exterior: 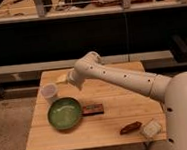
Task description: Place the ceramic cup in the ceramic bowl
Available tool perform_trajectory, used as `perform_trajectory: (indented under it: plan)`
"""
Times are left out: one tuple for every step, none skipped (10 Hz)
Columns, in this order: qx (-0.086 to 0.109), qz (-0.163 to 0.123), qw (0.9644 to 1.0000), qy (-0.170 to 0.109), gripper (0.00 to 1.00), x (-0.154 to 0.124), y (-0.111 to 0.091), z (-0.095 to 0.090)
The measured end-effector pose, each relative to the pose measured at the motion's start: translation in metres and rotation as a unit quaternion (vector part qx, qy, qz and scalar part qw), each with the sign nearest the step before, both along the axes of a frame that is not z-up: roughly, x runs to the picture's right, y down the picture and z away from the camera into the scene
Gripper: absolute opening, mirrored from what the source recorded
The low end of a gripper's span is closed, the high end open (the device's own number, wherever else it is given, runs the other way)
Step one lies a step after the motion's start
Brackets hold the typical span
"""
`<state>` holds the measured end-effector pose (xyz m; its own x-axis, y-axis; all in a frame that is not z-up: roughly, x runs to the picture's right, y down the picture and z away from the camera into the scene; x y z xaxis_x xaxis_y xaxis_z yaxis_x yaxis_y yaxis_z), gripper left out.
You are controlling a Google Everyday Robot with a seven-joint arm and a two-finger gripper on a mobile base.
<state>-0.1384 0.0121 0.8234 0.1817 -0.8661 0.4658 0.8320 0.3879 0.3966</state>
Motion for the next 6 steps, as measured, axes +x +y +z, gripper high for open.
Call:
perform_trajectory:
  plan:
    - [0.000, 0.000, 1.0000, -0.001, 0.80, 0.000, 0.000, 0.000]
    - [-0.001, -0.004, 1.0000, -0.004, 0.80, -0.001, 0.000, 0.000]
    - [-0.001, -0.013, 0.9998, -0.012, 0.80, -0.003, 0.001, 0.001]
    - [-0.001, -0.023, 0.9995, -0.022, 0.80, -0.007, 0.001, 0.001]
    - [-0.002, -0.042, 0.9981, -0.045, 0.80, -0.018, -0.002, 0.003]
    - [-0.002, -0.052, 0.9971, -0.057, 0.80, -0.023, -0.003, 0.005]
